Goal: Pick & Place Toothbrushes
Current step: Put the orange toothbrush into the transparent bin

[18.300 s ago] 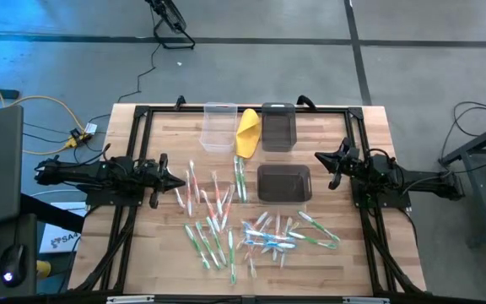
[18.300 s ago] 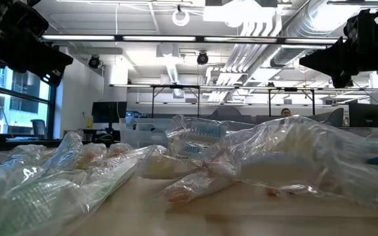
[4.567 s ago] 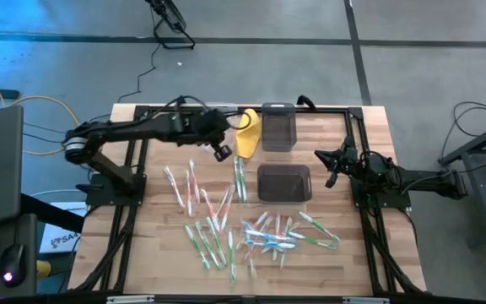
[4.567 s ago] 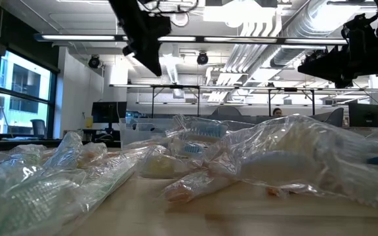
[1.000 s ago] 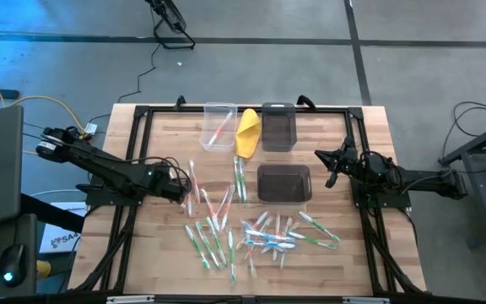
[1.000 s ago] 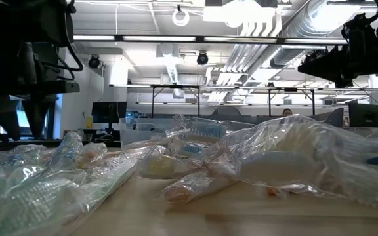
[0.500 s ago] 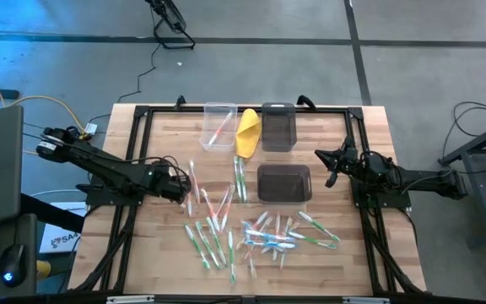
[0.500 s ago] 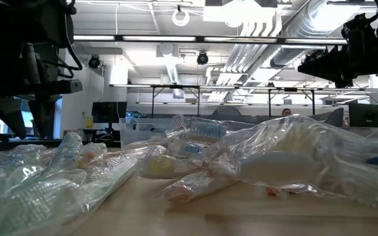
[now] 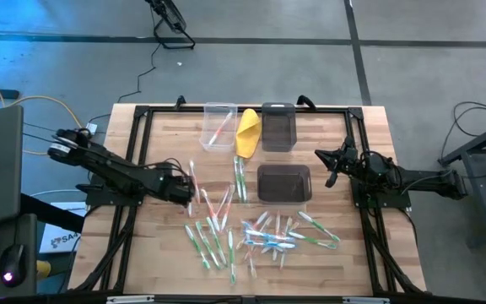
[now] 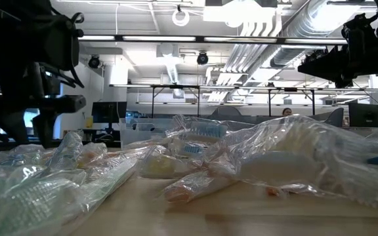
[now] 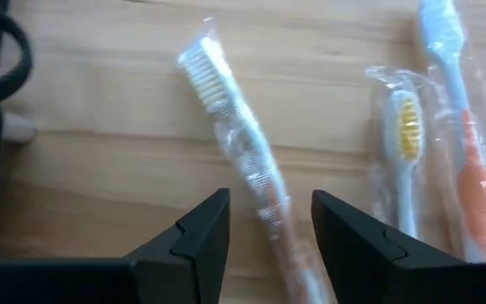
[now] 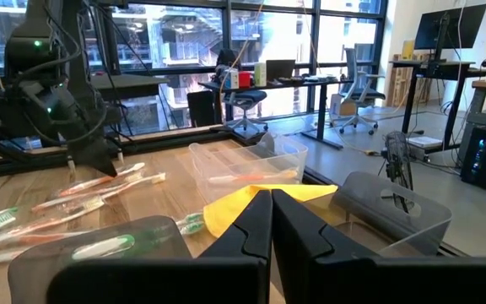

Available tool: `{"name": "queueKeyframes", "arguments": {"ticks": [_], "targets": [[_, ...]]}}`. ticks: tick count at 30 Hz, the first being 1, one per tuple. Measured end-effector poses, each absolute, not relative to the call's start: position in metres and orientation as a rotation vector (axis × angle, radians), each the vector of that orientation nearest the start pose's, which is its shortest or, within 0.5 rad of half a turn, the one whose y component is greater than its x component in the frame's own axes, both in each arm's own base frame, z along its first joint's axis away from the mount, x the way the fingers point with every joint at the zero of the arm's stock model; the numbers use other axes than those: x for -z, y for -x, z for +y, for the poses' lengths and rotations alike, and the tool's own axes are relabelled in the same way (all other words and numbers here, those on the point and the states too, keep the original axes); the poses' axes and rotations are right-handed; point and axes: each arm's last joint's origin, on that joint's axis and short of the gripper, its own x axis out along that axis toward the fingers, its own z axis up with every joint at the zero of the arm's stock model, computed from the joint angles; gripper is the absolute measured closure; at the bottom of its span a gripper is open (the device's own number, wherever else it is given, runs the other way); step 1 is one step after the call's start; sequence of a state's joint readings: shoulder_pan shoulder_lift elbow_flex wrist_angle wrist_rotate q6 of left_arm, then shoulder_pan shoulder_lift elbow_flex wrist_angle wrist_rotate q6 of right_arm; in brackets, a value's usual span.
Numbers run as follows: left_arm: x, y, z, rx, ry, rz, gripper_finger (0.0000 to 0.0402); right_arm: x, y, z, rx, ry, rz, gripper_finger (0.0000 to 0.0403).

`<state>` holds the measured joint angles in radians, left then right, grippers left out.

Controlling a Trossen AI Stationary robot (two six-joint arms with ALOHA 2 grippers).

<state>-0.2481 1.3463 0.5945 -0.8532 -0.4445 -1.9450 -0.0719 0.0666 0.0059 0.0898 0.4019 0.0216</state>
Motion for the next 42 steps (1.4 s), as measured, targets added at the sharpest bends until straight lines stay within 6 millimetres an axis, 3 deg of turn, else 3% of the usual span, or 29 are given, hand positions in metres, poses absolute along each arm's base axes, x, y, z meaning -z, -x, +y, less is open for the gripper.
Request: {"name": "queueKeyframes", "arguments": {"ticks": [18, 32, 42], "targets": [[-0.131, -0.182, -0.034, -1.41, 0.985, 0.784, 0.0243, -0.169, -0.098, -0.019, 0.489, -0.026, -0.032, 0.0401], [-0.131, -0.183, -0.034, -1.403, 0.99, 0.773, 0.0381, -0.169, -0.098, -0.019, 0.489, -0.026, -0.031, 0.0401], [-0.134, -0.181, -0.033, -1.385, 0.964, 0.782, 0.0388, -0.168, -0.098, -0.019, 0.489, -0.026, -0.031, 0.0401]]}}
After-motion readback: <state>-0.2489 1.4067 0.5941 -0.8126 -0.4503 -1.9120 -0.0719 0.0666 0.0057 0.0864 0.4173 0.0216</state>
